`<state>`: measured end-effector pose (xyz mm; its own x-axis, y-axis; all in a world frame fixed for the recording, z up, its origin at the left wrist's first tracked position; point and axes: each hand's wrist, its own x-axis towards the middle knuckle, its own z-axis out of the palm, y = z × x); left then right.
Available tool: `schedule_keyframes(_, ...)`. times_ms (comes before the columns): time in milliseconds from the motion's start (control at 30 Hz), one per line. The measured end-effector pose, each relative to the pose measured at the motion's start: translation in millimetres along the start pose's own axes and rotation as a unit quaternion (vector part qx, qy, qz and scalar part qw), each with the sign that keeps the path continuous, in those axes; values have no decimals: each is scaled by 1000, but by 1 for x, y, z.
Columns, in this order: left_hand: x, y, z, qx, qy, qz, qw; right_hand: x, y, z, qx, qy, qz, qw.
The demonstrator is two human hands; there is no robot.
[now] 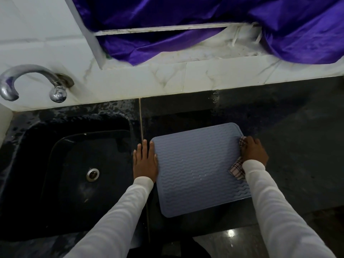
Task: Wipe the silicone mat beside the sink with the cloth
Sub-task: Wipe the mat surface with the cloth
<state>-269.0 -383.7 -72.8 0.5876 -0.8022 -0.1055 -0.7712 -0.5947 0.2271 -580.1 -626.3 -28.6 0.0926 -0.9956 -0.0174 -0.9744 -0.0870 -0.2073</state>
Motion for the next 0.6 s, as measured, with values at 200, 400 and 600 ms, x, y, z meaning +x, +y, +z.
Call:
schedule_keyframes(200, 5, 0, -11, 3, -7, 6, 1000, -19, -16, -15, 68, -38, -4, 997)
schedule_keyframes(400, 10, -2, -17, -1, -14, 10, 1000, -83, -92, -35, 179, -80, -145, 970)
schedule_keyframes(600, 11, 3, -20, -32, -21, -6, 999, -169, -176, 5, 65, -114, -324, 937)
